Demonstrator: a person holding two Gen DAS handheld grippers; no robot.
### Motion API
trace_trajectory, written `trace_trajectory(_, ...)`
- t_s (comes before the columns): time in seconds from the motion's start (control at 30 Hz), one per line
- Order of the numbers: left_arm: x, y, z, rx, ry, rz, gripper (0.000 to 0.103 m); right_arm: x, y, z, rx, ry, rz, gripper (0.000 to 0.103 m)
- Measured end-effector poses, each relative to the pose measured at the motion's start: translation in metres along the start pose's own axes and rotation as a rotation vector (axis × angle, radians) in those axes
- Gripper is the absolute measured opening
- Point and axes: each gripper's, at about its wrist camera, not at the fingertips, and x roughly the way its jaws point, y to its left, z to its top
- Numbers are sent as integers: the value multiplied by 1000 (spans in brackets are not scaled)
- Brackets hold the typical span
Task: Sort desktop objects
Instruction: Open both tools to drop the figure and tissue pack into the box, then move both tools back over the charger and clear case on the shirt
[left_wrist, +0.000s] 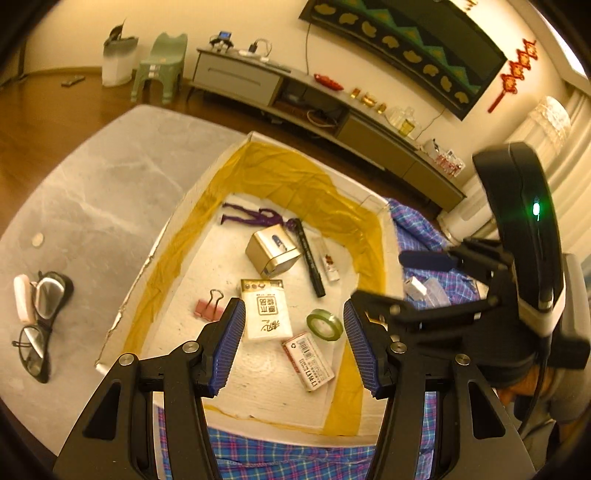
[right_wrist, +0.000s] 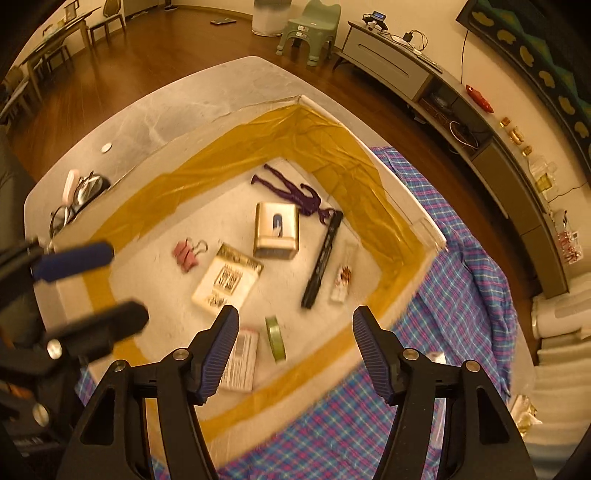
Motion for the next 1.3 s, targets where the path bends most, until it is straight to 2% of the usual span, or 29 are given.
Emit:
trace_trajectory(0.37,-24,-22,-6,56,-64,3,58,-36,6,-38,3,-41,-29,67)
trace_trajectory(0.73,-38,-53,-15,111,-114,27,58,-51,7,-76,4,-86,-35,67)
trace_trajectory(0.93,-38,-76,-21,178,-147,61,58,-60,0,-96,29,-154,-38,67)
trace_trajectory(1.3,-20,-121,-36,268,-154,35,58,-64,-29,-144,138,-294,-25,67)
